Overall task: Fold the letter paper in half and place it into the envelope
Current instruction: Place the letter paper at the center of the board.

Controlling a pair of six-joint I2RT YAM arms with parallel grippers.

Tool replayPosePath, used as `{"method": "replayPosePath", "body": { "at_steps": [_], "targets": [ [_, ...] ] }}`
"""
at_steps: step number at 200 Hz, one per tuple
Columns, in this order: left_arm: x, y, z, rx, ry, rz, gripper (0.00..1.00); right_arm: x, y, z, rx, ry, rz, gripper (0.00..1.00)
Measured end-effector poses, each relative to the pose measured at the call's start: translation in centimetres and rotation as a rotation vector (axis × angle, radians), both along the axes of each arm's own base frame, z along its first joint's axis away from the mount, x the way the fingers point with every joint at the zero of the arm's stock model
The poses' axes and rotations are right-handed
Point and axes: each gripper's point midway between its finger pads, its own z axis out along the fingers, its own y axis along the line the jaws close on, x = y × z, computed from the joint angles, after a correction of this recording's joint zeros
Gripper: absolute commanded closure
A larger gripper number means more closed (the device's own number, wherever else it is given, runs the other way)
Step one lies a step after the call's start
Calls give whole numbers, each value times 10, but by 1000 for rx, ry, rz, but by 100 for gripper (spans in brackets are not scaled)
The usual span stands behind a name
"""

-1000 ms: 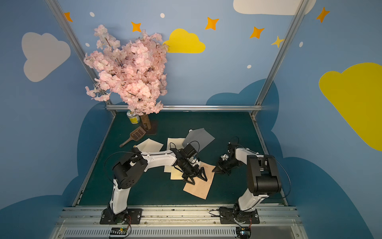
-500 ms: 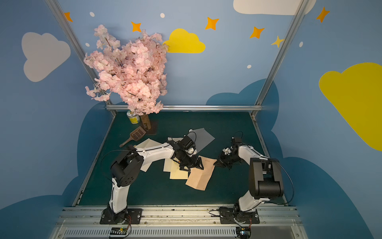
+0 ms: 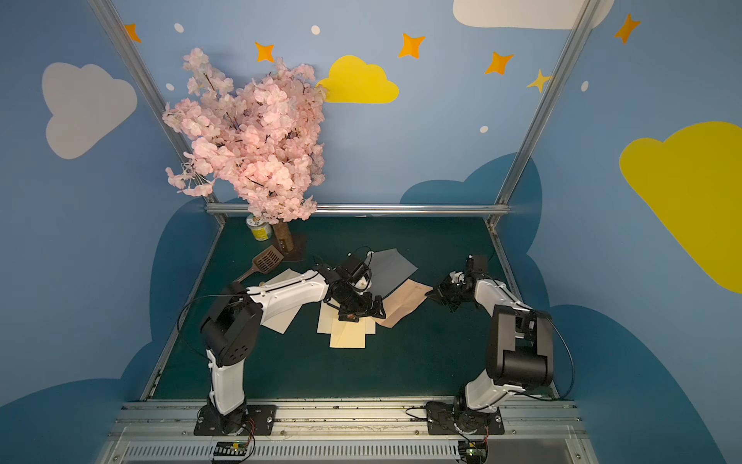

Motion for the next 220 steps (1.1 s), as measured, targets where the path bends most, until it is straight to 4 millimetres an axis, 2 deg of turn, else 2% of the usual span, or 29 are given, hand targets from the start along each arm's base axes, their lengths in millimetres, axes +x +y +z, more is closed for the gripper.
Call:
{"method": "replayPosePath", "body": {
  "at_steps": [48, 82, 93, 99, 118, 126, 134, 151, 168, 198, 220],
  "targets": [
    [3, 0, 1, -7, 14, 28, 0, -10, -1, -10, 58, -6, -125, 100],
    [6, -5, 5, -39, 24, 53, 0, -38, 3, -18, 72, 7, -194, 100],
    [7, -6, 6, -47, 28, 60, 0, -45, 6, -19, 64, 22, -196, 91],
    [7, -7, 6, -51, 29, 62, 0, -47, 7, -18, 57, 28, -193, 81],
    [7, -8, 7, -60, 32, 66, 0, -52, 10, -8, 19, 37, -158, 37],
    [7, -9, 8, -63, 34, 68, 0, -52, 10, -2, -4, 31, -137, 24],
    [7, -10, 8, -66, 37, 69, 0, -51, 10, 6, -31, 20, -112, 17],
    [7, -11, 9, -71, 43, 74, 0, -52, 8, 24, -92, -14, -61, 14],
    [7, -11, 9, -77, 48, 78, 0, -57, 4, 33, -158, -18, -12, 13],
    [3, -16, 9, -90, 66, 85, 0, -70, -4, 29, -263, 28, 80, 13],
    [-6, -23, 6, -99, 88, 88, 0, -73, -6, 24, -321, 56, 146, 13]
  ]
}}
